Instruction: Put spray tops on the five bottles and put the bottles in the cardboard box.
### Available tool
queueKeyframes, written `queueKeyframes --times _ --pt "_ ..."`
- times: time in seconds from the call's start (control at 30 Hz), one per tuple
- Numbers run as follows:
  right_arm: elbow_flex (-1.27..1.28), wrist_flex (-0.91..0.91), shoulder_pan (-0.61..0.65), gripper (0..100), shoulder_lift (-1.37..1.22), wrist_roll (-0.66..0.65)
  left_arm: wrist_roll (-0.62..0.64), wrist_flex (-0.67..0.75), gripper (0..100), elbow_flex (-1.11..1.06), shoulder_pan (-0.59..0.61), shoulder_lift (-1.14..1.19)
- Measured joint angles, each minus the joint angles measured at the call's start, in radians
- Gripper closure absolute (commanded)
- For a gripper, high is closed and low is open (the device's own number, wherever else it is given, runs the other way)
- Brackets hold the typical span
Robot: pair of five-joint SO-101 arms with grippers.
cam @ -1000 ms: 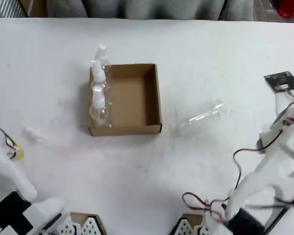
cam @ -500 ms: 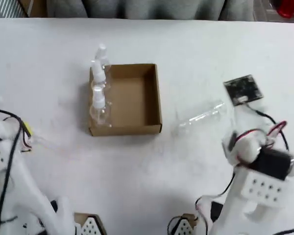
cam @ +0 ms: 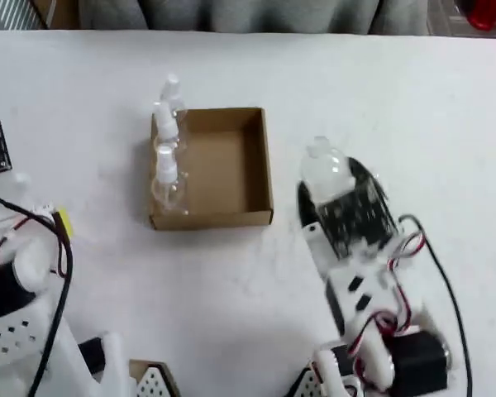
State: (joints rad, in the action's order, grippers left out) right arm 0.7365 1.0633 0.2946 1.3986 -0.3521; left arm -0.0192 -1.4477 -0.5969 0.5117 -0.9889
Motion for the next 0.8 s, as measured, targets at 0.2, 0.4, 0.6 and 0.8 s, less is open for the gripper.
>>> queueKeyframes --times 0.2,0.4,0.6,0.8 --pt "0.245 -0.252 0.129 98.2 0.192 0.112 0.000 -0.006 94 0.097 -0.031 -0.003" --pt "0.422 -0.394 0.192 98.2 0.327 0.152 0.000 -0.006 94 0.235 -0.049 -0.005" --pt "0.483 -0.450 0.241 98.2 0.368 0.275 0.000 -0.006 94 0.381 -0.164 -0.005" --pt "0.491 -0.451 0.356 98.2 0.376 0.397 0.043 0.120 94 0.488 -0.239 -0.037"
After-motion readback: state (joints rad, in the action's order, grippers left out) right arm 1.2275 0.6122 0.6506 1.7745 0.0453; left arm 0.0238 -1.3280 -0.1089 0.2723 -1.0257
